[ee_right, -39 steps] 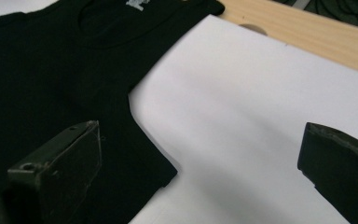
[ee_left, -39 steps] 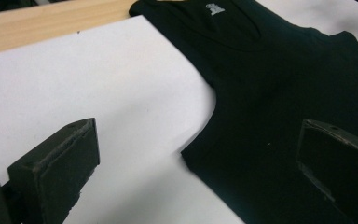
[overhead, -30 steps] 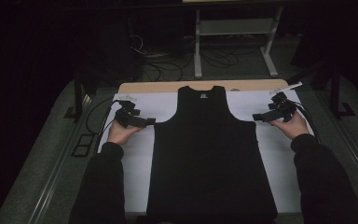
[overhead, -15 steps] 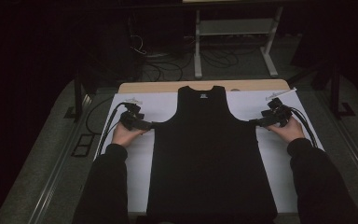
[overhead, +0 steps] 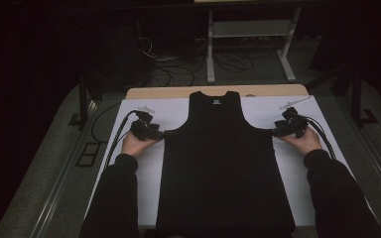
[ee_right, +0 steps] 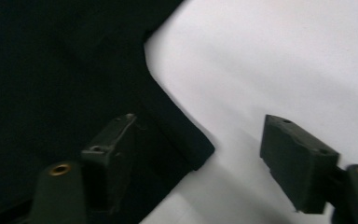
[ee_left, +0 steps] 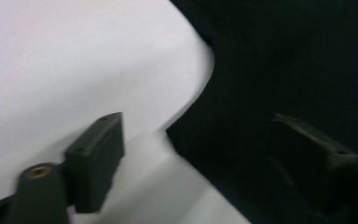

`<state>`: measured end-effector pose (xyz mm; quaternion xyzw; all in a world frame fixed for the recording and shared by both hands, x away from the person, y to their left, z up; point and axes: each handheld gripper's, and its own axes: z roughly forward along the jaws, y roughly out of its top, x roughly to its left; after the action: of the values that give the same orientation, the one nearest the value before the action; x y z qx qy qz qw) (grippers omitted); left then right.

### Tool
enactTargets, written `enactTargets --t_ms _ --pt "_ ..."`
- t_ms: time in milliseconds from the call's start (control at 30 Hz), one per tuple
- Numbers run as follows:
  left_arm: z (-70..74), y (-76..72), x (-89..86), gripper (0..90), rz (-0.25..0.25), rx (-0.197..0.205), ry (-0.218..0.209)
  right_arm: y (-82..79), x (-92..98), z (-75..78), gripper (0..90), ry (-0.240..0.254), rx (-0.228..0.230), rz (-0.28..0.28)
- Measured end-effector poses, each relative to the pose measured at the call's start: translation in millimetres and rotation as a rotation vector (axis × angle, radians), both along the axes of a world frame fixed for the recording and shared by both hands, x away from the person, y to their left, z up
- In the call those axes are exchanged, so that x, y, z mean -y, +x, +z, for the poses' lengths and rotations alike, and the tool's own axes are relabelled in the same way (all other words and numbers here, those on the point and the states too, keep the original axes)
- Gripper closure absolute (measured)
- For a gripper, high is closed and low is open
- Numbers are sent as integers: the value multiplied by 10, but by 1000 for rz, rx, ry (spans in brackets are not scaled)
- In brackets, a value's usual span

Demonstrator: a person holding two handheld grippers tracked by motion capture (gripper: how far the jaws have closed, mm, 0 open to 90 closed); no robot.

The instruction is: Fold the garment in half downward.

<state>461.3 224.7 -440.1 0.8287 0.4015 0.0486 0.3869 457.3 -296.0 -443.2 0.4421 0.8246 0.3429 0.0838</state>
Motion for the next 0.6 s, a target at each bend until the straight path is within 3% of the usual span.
enactTargets --t_ms 333,467,600 --pt "-19 -6 62 454 1 17 4 -26 23 -39 513 -5 4 -15" --pt "-40 -1 69 523 -2 6 37 -29 8 -40 588 -8 5 -18" --pt "-42 -5 80 579 -3 13 41 -38 -24 -41 671 -10 9 2"
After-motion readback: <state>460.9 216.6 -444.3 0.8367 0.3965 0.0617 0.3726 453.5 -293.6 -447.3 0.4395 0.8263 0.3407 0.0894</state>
